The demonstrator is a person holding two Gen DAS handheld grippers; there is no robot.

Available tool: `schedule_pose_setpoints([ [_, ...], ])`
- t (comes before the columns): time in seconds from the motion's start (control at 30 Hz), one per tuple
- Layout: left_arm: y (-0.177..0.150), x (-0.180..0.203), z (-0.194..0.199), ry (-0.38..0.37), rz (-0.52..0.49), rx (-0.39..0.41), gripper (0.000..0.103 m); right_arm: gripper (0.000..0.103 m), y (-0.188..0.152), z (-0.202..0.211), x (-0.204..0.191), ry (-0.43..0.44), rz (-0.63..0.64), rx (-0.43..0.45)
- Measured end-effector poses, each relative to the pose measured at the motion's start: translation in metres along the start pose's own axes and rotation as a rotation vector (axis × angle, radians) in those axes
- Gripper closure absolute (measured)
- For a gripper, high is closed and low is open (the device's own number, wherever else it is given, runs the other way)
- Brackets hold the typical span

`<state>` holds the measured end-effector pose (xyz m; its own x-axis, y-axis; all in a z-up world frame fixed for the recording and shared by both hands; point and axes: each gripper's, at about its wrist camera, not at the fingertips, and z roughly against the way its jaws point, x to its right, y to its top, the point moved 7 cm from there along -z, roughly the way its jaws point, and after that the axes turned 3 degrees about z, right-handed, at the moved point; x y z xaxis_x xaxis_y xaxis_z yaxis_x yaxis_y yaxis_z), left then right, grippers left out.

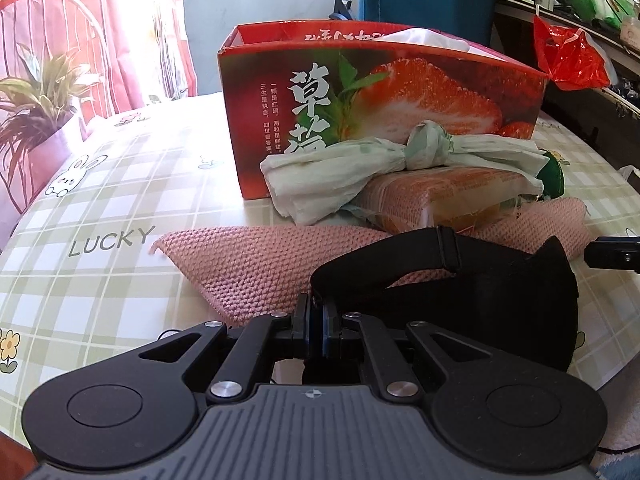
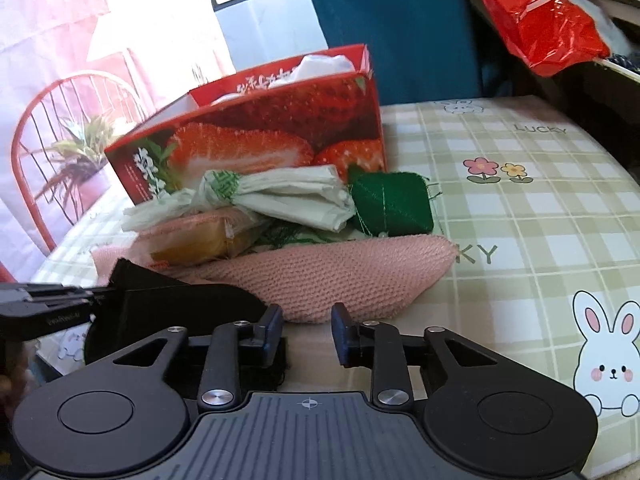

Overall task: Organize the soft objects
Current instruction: 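Lift the black eye mask with both grippers toward the red box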

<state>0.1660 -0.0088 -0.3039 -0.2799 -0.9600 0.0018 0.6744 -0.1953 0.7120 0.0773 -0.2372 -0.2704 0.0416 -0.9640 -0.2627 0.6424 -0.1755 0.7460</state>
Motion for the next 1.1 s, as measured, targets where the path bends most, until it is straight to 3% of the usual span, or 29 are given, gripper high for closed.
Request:
schedule_pose_setpoints([
  [0.17, -0.001, -0.001, 0.001, 0.000, 0.005, -0.005, 0.096, 0.056, -0.003, -0.001, -0.011, 0.044, 0.030, -0.022],
  [0.4, -0.001, -0.001, 0.000, -0.004, 0.007, -0.006, 0.096, 0.051, -0.015, -0.027, -0.033, 0.082, 0.117, -0.133],
  [0.77, -0.002, 0.001, -0.001, 0.003, -0.009, -0.004, 0.096, 0.047, -0.012, -0.035, -0.033, 0.132, 0.105, -0.100],
  [0.83, -0.002, 0.001, -0.001, 0.004, -0.011, -0.004, 0.096, 0.054, -0.013, -0.035, -0.036, 0.112, 0.128, -0.099],
  [0.9, -0.001, 0.001, -0.001, 0.003, -0.010, -0.004, 0.096, 0.083, -0.013, -0.034, -0.035, 0.092, 0.132, -0.103],
  [1.1, 0.000, 0.001, 0.005, -0.013, 0.002, 0.012, 0.096, 0.093, -0.001, -0.008, -0.031, 0.088, 0.140, -0.012],
])
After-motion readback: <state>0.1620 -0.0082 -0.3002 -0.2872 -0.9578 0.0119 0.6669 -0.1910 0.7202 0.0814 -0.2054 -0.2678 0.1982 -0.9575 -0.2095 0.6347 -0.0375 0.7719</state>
